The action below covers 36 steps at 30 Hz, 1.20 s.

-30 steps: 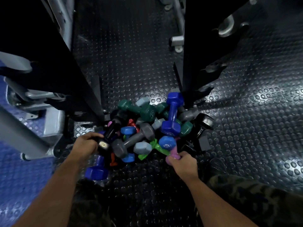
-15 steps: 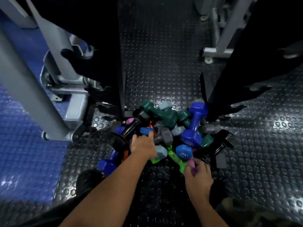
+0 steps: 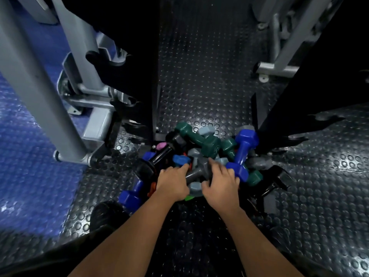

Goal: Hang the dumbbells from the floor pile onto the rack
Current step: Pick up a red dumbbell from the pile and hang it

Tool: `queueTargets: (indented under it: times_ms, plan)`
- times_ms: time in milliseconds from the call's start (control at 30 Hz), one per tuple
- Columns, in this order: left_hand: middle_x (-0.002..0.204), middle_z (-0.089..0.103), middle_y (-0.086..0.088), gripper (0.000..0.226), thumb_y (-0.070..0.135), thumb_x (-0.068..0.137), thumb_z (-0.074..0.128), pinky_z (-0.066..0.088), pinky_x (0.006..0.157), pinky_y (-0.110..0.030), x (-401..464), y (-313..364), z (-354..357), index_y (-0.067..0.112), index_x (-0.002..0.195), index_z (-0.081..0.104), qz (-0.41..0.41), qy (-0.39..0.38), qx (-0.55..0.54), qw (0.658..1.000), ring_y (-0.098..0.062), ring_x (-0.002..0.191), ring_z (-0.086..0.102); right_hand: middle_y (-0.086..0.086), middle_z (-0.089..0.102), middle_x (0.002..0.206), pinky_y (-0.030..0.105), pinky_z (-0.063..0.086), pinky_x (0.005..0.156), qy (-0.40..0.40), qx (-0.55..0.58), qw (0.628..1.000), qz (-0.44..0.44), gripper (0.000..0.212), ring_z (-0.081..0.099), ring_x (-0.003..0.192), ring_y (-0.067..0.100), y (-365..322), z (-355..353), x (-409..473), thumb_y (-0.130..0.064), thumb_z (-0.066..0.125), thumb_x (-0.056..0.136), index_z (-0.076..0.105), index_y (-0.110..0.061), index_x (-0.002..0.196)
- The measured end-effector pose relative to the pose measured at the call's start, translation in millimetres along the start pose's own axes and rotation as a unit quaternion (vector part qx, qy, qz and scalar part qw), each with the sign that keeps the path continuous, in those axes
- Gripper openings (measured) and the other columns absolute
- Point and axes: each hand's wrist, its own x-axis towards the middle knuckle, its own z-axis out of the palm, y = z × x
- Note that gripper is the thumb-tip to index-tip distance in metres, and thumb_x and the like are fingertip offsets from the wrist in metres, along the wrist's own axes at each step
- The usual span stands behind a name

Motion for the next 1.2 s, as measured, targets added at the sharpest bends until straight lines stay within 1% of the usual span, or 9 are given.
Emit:
queueTargets:
  times_ms: [67,167,300,467,633,733,933,1033,1200]
  plan:
    - [0.116,0.067,-0.001,0.051,0.024,0.074,0.065,0.040,0.093,-0.042,-18,1,1,0.030,0.121,0.046,0.000,0.012,-0.026,1.000,-0.028,0.115,0.058,-0.005,0.055,0.145,0.050,0.039,0.097,-0.020,-0.023,1.000,0.002,0.081,0.047,0.120,0.025,-7,-2,-4,-0.043,0.061,0.081,0.034,-0.038,0.157]
    - [0.120,0.064,0.001,0.061,0.013,0.073,0.061,0.039,0.094,-0.040,-51,1,23,0.034,0.127,0.044,0.008,-0.005,-0.076,0.997,-0.026,0.118,0.056,-0.010,0.064,0.127,0.047,0.039,0.095,-0.022,-0.016,1.000,0.002,0.068,0.049,0.114,0.023,-12,1,-30,-0.039,0.062,0.072,0.049,-0.041,0.139]
    - [0.123,0.057,0.007,0.075,0.008,0.070,0.065,0.036,0.095,-0.040,-60,3,59,0.037,0.135,0.040,0.029,0.016,-0.051,0.998,-0.021,0.120,0.050,-0.005,0.058,0.133,0.048,0.044,0.101,-0.029,-0.006,0.999,0.030,0.072,0.050,0.117,0.029,1,18,-55,-0.024,0.068,0.063,0.055,-0.036,0.132]
    - [0.129,0.055,0.006,0.084,0.012,0.073,0.074,0.035,0.098,-0.041,-53,-2,68,0.029,0.149,0.041,0.068,0.042,0.047,0.996,-0.022,0.124,0.049,0.002,0.043,0.141,0.045,0.048,0.103,-0.040,-0.062,0.997,-0.039,0.073,0.049,0.118,0.029,14,28,-68,-0.020,0.076,0.071,0.049,-0.032,0.138]
    - [0.131,0.045,-0.003,0.065,0.028,0.074,0.068,0.034,0.104,-0.044,-54,-1,71,0.023,0.136,0.049,0.094,0.041,0.036,0.994,-0.028,0.126,0.042,0.005,0.047,0.126,0.043,0.045,0.097,-0.070,-0.141,0.987,-0.028,0.060,0.051,0.114,0.031,6,26,-58,-0.019,0.074,0.070,0.050,-0.026,0.123]
    - [0.138,0.041,-0.006,0.061,0.041,0.072,0.061,0.033,0.109,-0.046,-41,-2,59,0.022,0.129,0.049,0.068,0.063,-0.024,0.995,-0.030,0.132,0.037,0.007,0.051,0.128,0.044,0.041,0.100,-0.112,-0.180,0.977,-0.036,0.051,0.050,0.119,0.031,6,25,-55,-0.025,0.068,0.080,0.052,-0.021,0.129]
    - [0.155,0.030,-0.014,0.079,0.031,0.085,0.064,0.036,0.111,-0.049,6,-8,28,0.025,0.156,0.029,-0.009,0.115,-0.015,0.993,-0.036,0.141,0.034,0.007,0.060,0.119,0.044,0.047,0.103,-0.061,-0.004,0.993,-0.096,0.042,0.053,0.114,0.028,-8,27,-8,-0.036,0.067,0.087,0.061,-0.014,0.121]
    - [0.160,0.026,-0.011,0.093,0.029,0.088,0.069,0.046,0.103,-0.047,26,-12,12,0.029,0.164,0.017,0.001,0.094,0.037,0.995,-0.035,0.136,0.042,0.013,0.063,0.122,0.042,0.046,0.109,-0.089,0.015,0.990,-0.106,0.040,0.056,0.119,0.031,-23,39,28,-0.025,0.066,0.087,0.060,-0.008,0.122]
    - [0.148,0.029,-0.011,0.076,0.021,0.089,0.073,0.058,0.081,-0.041,43,-13,13,0.025,0.155,0.036,-0.001,0.106,0.077,0.991,-0.032,0.123,0.047,0.015,0.063,0.129,0.043,0.042,0.101,-0.188,-0.024,0.979,-0.080,0.044,0.058,0.120,0.038,-32,49,73,-0.017,0.060,0.092,0.053,-0.011,0.135]
